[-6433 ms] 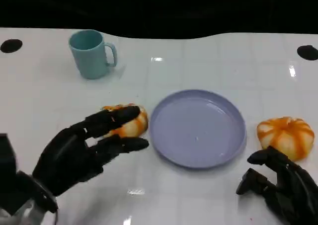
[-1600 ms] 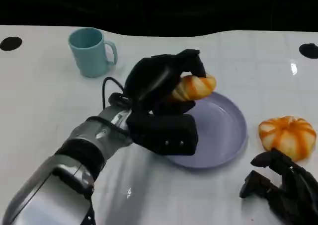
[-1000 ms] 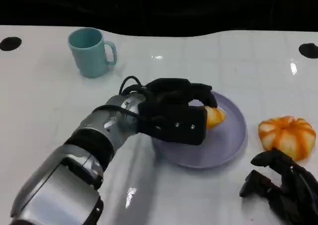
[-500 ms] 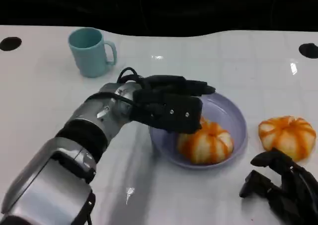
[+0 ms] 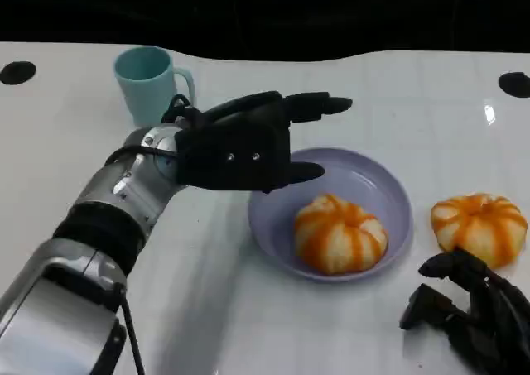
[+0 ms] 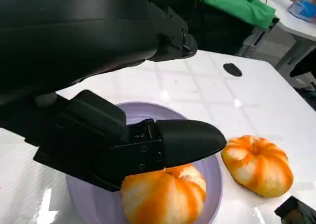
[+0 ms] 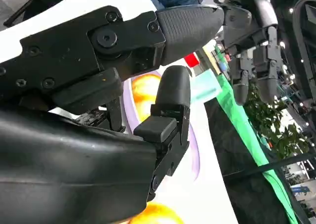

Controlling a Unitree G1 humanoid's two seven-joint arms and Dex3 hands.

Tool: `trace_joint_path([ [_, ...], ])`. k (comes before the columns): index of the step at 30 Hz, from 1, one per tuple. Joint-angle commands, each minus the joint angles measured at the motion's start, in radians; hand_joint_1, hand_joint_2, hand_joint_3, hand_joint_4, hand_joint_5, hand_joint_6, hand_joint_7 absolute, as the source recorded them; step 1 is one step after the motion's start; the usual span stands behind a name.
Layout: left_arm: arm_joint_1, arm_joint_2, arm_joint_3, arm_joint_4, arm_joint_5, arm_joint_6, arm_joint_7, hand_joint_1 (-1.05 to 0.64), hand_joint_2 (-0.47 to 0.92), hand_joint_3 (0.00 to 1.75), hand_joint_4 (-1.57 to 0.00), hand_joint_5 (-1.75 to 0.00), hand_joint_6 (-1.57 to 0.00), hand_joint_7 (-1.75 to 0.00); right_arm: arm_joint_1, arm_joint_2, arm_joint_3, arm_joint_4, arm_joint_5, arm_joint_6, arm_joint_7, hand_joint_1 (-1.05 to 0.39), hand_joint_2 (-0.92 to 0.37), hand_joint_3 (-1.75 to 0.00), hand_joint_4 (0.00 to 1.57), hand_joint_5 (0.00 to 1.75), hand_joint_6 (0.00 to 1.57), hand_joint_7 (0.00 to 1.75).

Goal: Grasp the bread from the table and place it into the plate.

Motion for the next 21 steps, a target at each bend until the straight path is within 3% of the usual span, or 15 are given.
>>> trace_joint_path([
  [1,0.137,-0.010,0.192,-0.081,-0.313,-0.007,-0.185,-0.94,0.92,0.65,-0.13,-0.22,-0.19,-0.05,-0.005,-0.017,-0.012,0.017,0.007,0.011,-0.003,-0.51,-0.92,-0.22,0.67,1.47,0.60,1.16],
  [7,0.281,-0.039,0.343,-0.223,-0.594,0.097,-0.345,-0.88,0.92,0.57,-0.25,-0.33,-0.26,-0.07,-0.006,-0.012,-0.012,0.019,-0.006,-0.006,-0.016,-0.52,-0.92,-0.21,0.68,1.45,0.61,1.15],
  [12,0.421,-0.060,0.434,-0.419,-0.821,0.378,-0.416,-0.81,0.92,0.51,-0.37,-0.39,-0.37,-0.09,-0.002,-0.008,-0.010,0.007,-0.004,-0.002,-0.019,-0.51,-0.92,-0.23,0.68,1.46,0.60,1.14],
  [15,0.486,-0.063,0.473,-0.525,-0.915,0.545,-0.403,-0.76,0.92,0.48,-0.52,-0.47,-0.47,-0.11,0.000,-0.006,-0.009,0.002,-0.006,-0.001,-0.026,-0.52,-0.92,-0.23,0.67,1.47,0.60,1.15],
  [18,0.527,-0.070,0.506,-0.597,-0.980,0.665,-0.372,-0.75,0.92,0.48,-0.55,-0.49,-0.50,-0.11,0.001,-0.006,-0.006,0.000,-0.007,0.000,-0.028,-0.53,-0.92,-0.23,0.67,1.47,0.60,1.15],
  [19,0.545,-0.074,0.526,-0.625,-1.018,0.725,-0.355,-0.70,0.92,0.50,-0.58,-0.73,-0.60,-0.13,0.001,-0.006,-0.005,0.000,-0.007,0.000,-0.028,-0.53,-0.92,-0.23,0.68,1.47,0.61,1.16],
  [20,0.576,-0.086,0.547,-0.665,-1.059,0.787,-0.321,-0.69,0.92,0.50,-0.58,-0.81,-0.63,-0.14,0.001,-0.006,-0.005,-0.002,-0.005,0.006,-0.027,-0.53,-0.92,-0.23,0.68,1.47,0.61,1.16],
  [21,0.600,-0.095,0.563,-0.699,-1.088,0.832,-0.292,-0.65,0.92,0.52,-0.59,-1.07,-0.72,-0.19,0.001,-0.006,-0.004,-0.004,-0.003,0.011,-0.027,-0.53,-0.92,-0.22,0.68,1.47,0.61,1.16],
])
